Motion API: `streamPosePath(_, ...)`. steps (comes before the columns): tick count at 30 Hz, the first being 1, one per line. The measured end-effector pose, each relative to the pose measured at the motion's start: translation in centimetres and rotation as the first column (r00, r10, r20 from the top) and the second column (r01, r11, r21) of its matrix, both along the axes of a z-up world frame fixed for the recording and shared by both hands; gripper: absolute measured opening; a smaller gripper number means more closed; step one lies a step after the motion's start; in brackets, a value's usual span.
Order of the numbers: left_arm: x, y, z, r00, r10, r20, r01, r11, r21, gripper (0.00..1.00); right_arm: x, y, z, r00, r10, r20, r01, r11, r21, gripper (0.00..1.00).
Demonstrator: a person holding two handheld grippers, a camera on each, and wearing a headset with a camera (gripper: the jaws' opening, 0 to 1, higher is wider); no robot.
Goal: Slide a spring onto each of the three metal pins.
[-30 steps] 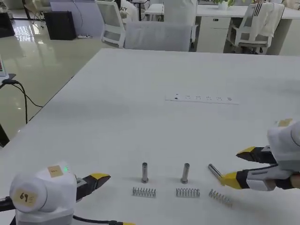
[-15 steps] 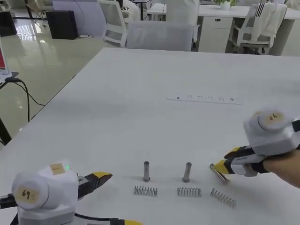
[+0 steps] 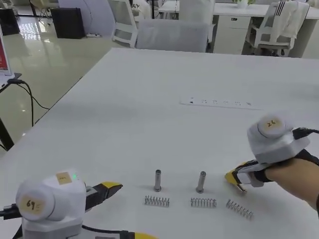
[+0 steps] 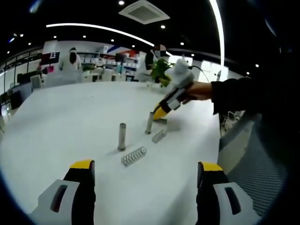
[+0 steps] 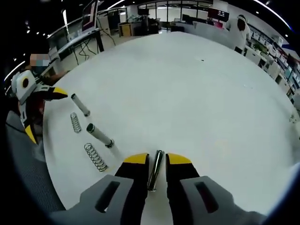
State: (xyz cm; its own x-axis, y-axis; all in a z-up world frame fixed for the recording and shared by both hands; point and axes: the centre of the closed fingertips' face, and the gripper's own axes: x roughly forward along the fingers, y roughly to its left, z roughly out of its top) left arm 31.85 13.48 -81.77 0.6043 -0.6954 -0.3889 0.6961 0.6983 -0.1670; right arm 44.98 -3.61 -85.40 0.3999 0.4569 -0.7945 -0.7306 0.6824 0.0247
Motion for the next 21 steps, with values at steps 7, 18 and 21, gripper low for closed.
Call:
streamPosePath(7,-0.02,-0.05,-0.07,1.000,0.000,-0.003,0.000,1.000,-0.002,0.86,0.26,0.04,-0.61,1.000,-0.010,-0.007,0.010,0.999,-0.036,0.10)
streamPosePath(18,-0.02,0.02,-0.10,1.000,0.002,-0.005,-0.002,1.000,-0.001,0.86,0.45,-0.13,-1.02,1.000,-0.013,-0.013,0.012,0.996,-0.084,0.07)
streamPosePath(21,0.01,0.05,-0.06,1.000,0.003,-0.005,-0.003,1.000,-0.002,0.86,0.56,-0.17,-1.03,0.999,-0.034,-0.027,0.032,0.996,-0.085,0.06)
